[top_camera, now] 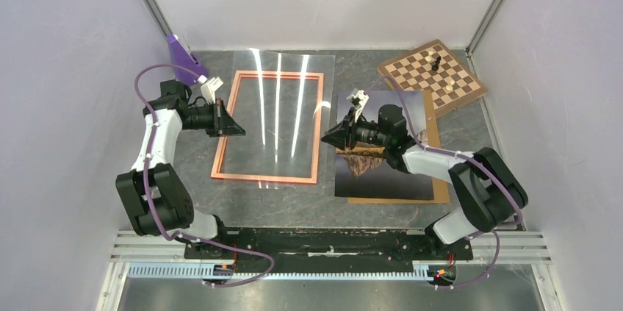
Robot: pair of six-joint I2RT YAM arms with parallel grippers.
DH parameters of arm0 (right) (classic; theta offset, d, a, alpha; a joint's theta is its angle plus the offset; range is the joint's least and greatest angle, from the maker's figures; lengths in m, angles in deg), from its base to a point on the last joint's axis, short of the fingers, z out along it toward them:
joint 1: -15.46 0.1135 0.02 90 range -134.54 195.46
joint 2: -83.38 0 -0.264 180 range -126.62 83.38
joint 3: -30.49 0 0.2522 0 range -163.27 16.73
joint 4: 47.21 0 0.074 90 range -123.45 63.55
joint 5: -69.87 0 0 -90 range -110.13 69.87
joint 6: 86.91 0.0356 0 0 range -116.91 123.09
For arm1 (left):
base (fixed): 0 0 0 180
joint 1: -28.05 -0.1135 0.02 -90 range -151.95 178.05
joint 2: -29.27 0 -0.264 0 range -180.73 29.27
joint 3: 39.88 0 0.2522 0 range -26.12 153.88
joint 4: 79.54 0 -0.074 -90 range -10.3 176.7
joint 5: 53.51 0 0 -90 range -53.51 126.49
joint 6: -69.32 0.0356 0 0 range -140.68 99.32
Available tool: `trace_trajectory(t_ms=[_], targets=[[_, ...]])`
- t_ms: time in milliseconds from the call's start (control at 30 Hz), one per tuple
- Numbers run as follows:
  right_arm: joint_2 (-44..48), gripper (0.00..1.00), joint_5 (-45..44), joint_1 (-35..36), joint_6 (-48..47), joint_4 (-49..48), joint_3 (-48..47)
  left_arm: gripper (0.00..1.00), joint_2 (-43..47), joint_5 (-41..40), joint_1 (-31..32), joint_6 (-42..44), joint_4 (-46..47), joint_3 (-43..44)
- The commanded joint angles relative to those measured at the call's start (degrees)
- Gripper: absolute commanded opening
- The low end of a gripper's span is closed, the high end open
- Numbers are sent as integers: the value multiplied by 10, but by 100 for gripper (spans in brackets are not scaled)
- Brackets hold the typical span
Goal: Put the photo into the frame
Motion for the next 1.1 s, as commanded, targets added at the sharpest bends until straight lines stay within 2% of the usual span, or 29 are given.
trace_trajectory(t_ms=[0,333,533,1067], targets=[[-38,31,8,14,-7,-4,-45,3,0,2,6,-38,41,-4],[-97,13,-33,16,-17,22,-104,2,-36,-70,6,-88,94,4],[-135,1,-47,16,-26,52,-159,2,-75,-81,6,-114,123,22],[-196,0,-21,18,-16,84,-234,2,-182,-107,6,-120,126,131]])
